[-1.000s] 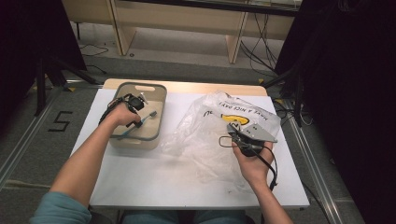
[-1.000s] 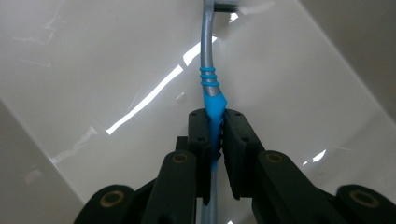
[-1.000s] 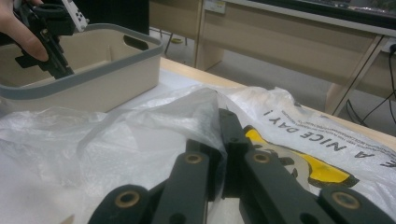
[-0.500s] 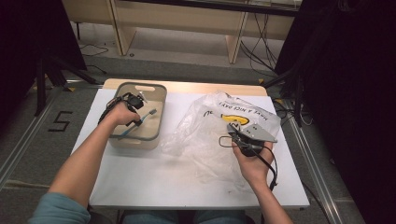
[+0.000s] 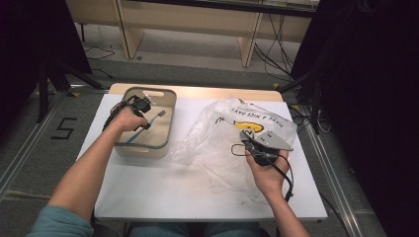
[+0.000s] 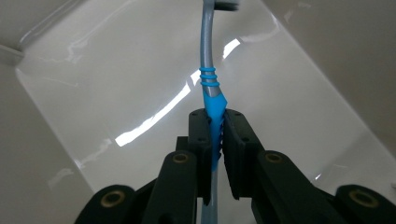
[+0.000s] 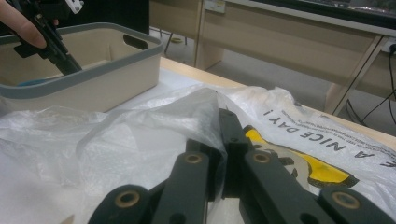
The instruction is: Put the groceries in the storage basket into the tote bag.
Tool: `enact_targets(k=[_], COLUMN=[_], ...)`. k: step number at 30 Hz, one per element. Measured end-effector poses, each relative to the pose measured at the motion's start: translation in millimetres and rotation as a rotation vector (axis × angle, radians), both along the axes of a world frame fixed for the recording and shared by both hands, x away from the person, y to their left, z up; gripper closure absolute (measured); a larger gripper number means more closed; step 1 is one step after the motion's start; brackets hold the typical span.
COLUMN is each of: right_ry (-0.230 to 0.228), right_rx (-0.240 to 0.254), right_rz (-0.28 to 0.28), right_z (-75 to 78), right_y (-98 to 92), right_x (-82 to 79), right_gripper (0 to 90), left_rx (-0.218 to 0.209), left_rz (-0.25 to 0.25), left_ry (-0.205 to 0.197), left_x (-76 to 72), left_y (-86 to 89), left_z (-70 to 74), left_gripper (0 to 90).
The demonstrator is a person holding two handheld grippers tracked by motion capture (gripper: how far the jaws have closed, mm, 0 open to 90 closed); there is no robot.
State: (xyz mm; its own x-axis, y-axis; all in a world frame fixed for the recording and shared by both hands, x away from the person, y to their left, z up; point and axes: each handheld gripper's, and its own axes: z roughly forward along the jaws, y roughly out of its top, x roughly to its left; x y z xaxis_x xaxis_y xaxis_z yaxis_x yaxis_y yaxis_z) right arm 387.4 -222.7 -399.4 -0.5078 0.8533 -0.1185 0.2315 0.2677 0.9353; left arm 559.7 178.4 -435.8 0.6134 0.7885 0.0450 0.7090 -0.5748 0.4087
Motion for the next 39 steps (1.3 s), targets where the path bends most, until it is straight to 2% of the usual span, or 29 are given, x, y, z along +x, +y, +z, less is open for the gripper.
enact_targets(k=[11,17,22,30,39], right_ry=[-0.003,-0.005,-0.003,-0.008,-0.009], right_rx=[0.000,0.001,-0.001,0.002,0.003], right_rz=[0.001,-0.001,-0.001,-0.002,-0.003], right_z=[-0.1,0.1,0.1,0.3,0.4], right_y=[0.6,0.5,0.5,0.6,0.7], right_x=[-0.1,-0.3,-0.3,-0.4,-0.4], right_gripper=[90.0,90.0,90.0,90.0,90.0], left_rx=[-0.016,-0.046,-0.057,-0.081,-0.116], left_rz=[0.005,0.016,0.018,0.026,0.032], left_ry=[-0.047,-0.073,-0.083,-0.122,-0.143], left_x=[-3.5,-5.5,-6.9,-10.1,-13.3], left_y=[1.6,7.0,8.6,12.0,17.1], left_z=[9.8,16.1,19.6,27.2,33.5], left_gripper=[81.5,81.5,81.5,81.5,81.5])
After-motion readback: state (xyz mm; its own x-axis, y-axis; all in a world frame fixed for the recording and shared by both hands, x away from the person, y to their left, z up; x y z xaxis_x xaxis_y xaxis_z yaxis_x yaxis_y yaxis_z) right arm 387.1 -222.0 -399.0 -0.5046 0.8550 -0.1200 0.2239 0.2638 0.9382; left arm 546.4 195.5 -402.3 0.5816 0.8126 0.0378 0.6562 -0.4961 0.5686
